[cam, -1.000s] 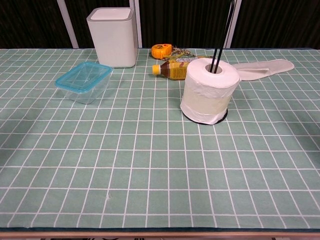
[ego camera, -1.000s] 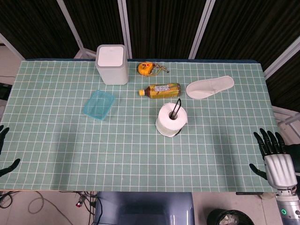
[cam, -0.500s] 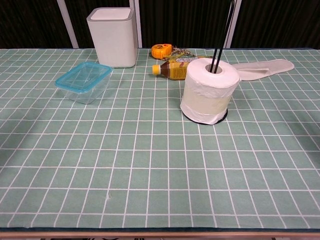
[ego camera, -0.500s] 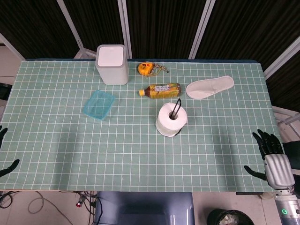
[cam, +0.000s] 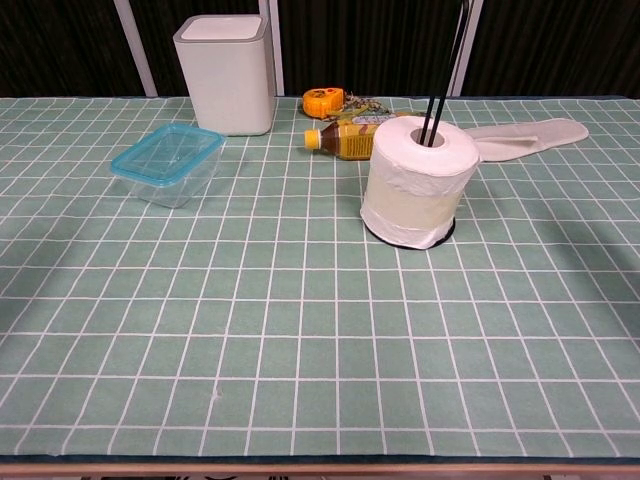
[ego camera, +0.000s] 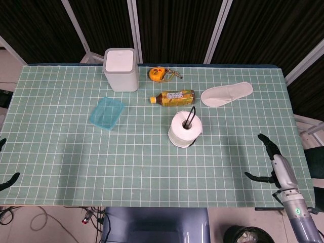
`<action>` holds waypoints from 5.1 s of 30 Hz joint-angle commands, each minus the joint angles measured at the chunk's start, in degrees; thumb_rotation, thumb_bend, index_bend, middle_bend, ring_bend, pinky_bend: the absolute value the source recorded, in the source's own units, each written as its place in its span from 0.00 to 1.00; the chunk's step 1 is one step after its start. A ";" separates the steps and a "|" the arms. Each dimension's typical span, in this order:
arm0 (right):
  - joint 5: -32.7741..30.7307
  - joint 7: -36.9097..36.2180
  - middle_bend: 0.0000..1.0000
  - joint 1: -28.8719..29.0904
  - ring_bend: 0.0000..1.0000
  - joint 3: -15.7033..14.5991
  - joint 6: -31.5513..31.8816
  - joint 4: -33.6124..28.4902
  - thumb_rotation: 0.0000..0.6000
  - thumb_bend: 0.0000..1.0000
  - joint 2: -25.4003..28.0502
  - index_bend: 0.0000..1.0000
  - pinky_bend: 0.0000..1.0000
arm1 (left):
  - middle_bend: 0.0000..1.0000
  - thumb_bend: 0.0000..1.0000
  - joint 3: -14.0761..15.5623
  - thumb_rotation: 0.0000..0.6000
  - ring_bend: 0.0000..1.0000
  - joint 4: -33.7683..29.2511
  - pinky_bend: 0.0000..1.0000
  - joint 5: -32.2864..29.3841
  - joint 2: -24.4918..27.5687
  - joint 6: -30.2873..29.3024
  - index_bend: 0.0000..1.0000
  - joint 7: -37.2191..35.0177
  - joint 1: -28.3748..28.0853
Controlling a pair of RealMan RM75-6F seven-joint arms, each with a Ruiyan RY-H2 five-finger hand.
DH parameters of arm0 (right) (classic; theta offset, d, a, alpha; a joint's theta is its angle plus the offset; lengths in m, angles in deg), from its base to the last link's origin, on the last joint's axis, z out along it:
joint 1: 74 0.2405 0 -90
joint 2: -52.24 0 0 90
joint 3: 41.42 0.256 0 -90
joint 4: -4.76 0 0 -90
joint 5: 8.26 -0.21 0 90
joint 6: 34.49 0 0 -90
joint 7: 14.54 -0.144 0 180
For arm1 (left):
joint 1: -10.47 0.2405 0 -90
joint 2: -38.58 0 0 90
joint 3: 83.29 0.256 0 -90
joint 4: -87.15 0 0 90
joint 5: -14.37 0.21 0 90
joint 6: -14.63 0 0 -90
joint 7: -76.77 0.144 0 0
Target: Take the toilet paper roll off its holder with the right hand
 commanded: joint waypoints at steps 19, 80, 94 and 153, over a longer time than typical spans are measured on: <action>-20.50 -6.57 0.00 18.14 0.00 8.74 -24.98 10.57 1.00 0.00 -13.36 0.00 0.00 | 0.00 0.18 -0.22 1.00 0.00 0.00 0.01 -0.87 -0.08 0.62 0.04 0.45 -0.11; -33.43 3.06 0.33 28.54 0.28 19.08 -26.56 26.50 1.00 0.00 -35.68 0.39 0.03 | 0.00 0.18 -0.24 1.00 0.00 0.33 0.01 -2.42 -0.01 2.70 0.04 0.57 -0.66; -30.79 4.32 0.34 25.52 0.29 21.68 -25.14 12.04 1.00 0.00 -26.06 0.40 0.03 | 0.00 0.18 -0.32 1.00 0.00 0.22 0.01 -2.72 0.13 2.73 0.04 0.26 -0.59; -1.94 -10.85 0.33 1.93 0.28 9.16 -22.15 -6.85 1.00 0.00 4.59 0.40 0.03 | 0.00 0.18 -0.62 1.00 0.00 -0.30 0.01 -2.82 0.25 1.88 0.04 0.18 -0.19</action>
